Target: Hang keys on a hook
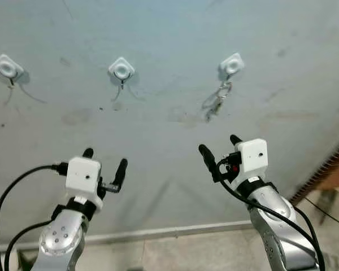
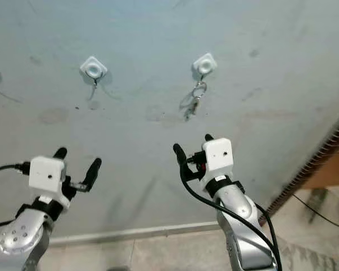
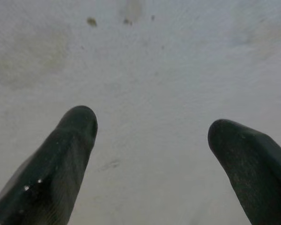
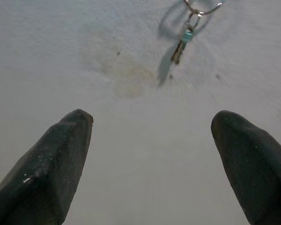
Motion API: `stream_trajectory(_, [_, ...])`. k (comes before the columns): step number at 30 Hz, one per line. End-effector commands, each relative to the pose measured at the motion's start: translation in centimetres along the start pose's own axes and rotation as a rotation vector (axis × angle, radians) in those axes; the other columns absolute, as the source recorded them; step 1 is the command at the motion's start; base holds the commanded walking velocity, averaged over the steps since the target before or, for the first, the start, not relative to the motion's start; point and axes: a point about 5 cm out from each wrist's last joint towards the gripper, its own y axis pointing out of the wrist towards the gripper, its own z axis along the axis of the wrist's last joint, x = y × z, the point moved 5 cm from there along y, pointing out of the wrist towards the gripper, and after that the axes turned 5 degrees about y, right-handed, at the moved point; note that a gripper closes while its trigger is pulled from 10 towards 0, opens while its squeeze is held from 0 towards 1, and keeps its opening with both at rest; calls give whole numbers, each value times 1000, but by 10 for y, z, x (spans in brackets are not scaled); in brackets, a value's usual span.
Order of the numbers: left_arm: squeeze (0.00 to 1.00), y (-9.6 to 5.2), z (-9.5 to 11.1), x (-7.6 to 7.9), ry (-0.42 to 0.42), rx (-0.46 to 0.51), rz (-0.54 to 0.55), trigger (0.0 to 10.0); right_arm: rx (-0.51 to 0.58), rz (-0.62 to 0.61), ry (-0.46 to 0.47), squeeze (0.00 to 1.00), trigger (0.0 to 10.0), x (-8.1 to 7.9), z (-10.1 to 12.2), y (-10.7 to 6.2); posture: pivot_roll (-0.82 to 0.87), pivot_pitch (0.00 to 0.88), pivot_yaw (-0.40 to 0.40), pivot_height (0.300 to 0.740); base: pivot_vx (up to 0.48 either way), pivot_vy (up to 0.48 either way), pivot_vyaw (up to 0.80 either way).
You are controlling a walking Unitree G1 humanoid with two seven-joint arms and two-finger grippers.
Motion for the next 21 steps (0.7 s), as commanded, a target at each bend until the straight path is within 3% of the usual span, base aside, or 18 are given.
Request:
stream_trajectory(1, [0,0,3,-2,8,7,-2,10000,13,9,0,0,10000,-3,4,1,105,0,-10,740,-266,401,0])
stream_trajectory(5, [0,0,3,-2,7,8,1,10000,12,10,-1,0,10000,-3,4,1,103,0,-11,740,-262,367,0])
stream_trajectory(21, [0,3,2,-4,3,-1,23,10000,11,11,-2,0,10000,-3,4,1,100,0,-12,740,0,0,0])
